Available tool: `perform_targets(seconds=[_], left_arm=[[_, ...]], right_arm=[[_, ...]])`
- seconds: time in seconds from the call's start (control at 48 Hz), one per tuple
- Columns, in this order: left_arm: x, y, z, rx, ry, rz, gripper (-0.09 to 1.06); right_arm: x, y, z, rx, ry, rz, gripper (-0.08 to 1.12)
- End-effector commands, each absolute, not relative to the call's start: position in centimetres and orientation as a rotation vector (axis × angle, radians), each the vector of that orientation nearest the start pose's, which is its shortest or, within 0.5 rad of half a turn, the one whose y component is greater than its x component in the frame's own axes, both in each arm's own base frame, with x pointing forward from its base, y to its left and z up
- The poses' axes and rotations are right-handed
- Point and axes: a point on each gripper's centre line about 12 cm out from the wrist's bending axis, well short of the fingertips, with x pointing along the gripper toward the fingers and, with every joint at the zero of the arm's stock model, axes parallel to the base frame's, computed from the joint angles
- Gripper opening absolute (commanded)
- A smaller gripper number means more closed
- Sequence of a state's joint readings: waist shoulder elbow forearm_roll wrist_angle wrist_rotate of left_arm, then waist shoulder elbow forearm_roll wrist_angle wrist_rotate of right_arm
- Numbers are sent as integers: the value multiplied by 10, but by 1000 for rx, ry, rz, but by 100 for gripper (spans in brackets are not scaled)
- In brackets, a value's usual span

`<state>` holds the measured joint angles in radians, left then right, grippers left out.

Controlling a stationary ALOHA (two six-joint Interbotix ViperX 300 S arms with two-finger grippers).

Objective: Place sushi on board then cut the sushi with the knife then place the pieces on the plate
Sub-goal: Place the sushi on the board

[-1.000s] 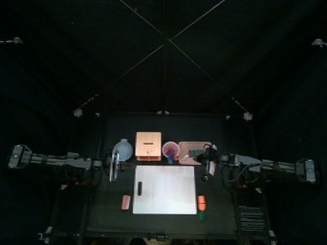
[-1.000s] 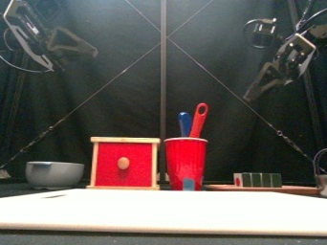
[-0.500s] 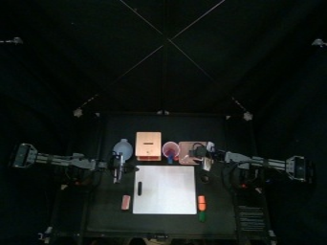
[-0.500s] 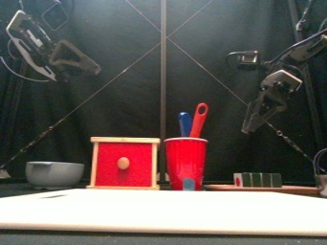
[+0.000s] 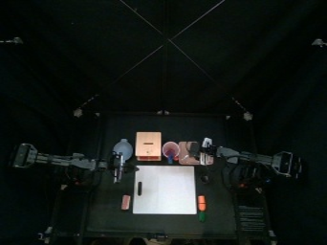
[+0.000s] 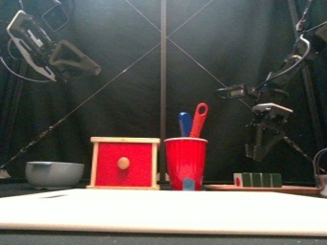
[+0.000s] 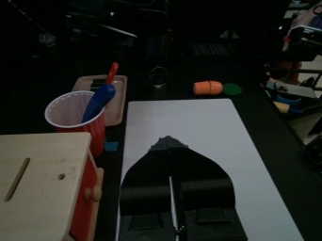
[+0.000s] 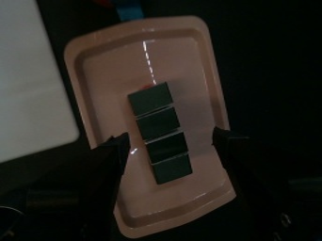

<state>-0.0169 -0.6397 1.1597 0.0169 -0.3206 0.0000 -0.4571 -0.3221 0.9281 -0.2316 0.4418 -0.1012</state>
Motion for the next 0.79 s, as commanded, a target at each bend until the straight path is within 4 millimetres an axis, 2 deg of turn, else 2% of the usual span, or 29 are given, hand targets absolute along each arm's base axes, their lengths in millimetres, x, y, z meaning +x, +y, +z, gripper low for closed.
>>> perform_targets(seconds=[0.021,0.25,0.604,0.708,0.792], left_arm=[[248,-5,238,17,173,-25,-3],[248,-5,237,10,179,-24,-3],[248,-5,237,10,182,-22,-3],[248,-5,237,9,182,-21,-3],[248,-5,236,9,186,-21,-3]], right_arm=[[242,-138,158,-95,1112,-337,98],[243,-151,136,-60,1185,-333,98],[244,-152,111,-10,1237,-325,97],[245,-152,110,-2,1238,-325,91],[245,-150,109,10,1238,-325,79]])
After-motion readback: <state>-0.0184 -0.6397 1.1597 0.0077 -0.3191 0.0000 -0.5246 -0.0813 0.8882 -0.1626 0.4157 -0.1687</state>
